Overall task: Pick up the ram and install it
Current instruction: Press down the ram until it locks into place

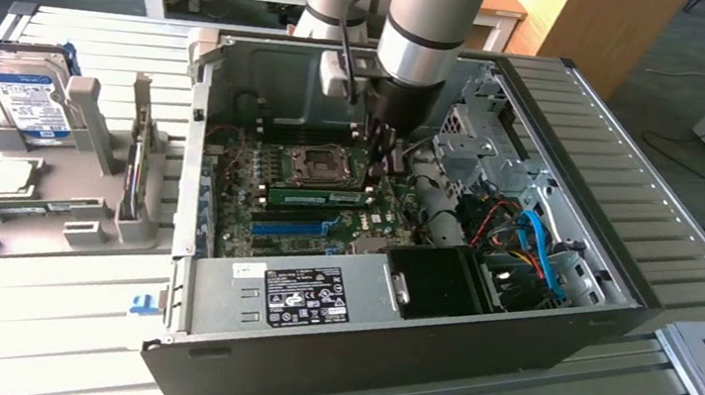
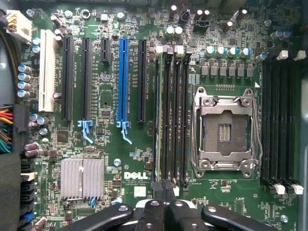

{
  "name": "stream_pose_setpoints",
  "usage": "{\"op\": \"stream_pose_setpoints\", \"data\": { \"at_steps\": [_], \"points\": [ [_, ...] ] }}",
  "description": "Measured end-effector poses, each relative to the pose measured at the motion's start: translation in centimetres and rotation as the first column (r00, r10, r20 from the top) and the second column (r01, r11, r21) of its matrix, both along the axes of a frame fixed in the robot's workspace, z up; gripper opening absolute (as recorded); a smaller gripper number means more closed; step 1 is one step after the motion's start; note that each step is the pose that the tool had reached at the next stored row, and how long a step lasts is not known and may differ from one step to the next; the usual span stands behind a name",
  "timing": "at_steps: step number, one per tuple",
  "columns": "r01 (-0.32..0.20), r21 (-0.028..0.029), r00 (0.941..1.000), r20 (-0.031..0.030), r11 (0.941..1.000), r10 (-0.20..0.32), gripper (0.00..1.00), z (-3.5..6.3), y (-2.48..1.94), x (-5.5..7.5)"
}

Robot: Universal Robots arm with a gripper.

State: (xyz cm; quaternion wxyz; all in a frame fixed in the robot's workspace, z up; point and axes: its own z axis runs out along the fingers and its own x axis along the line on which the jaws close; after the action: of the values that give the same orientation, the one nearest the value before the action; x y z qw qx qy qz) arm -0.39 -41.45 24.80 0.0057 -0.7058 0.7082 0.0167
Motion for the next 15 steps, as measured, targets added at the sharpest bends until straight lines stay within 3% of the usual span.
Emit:
{"op": "stream_pose_setpoints", "data": {
  "at_steps": [9,15],
  "points": [
    [0.000,-0.0001,1.0000,0.0000,1.0000,0.000,0.10,0.05,0.00,0.0],
    [0.000,-0.0001,1.0000,0.0003,1.0000,0.000,0.10,0.05,0.00,-1.1]
  ]
}}
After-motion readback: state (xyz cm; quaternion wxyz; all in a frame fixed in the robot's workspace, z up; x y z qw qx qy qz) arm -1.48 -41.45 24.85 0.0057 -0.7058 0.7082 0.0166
